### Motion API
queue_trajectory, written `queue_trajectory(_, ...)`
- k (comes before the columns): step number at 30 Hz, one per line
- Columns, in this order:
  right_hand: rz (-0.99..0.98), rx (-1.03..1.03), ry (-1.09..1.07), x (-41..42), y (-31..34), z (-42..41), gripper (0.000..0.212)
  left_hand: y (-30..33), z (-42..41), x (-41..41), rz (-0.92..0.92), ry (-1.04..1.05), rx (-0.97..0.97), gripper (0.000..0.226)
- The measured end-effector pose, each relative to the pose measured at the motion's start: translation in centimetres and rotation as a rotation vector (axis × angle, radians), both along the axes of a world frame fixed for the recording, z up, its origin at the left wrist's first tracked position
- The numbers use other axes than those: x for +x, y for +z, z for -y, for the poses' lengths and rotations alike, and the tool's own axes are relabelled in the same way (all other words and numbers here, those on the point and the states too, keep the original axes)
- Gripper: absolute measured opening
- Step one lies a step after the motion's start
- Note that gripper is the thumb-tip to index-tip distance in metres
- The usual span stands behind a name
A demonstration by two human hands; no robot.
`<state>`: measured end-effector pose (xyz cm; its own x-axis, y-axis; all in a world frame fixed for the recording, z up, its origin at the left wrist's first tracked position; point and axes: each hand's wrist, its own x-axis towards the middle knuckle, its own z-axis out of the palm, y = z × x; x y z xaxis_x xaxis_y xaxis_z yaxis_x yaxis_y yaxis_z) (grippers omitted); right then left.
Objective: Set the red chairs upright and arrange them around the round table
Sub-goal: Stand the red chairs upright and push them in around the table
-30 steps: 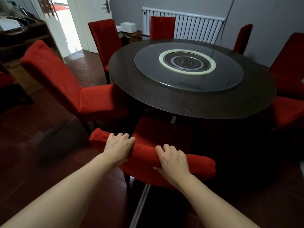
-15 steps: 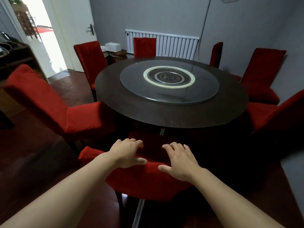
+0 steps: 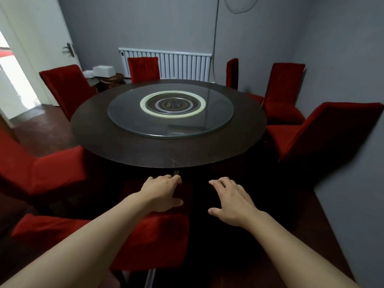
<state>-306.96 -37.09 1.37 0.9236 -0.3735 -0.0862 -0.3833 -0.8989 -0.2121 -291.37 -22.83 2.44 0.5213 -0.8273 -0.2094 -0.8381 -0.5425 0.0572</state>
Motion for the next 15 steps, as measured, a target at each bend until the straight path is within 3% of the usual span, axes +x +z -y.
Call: queue_trajectory(15,0.019,0.012,-0.204,-13.6,-0.1,25.0,0.080,0.2,27.7,-12.8,-0.052,-0.160,0.021,0.068)
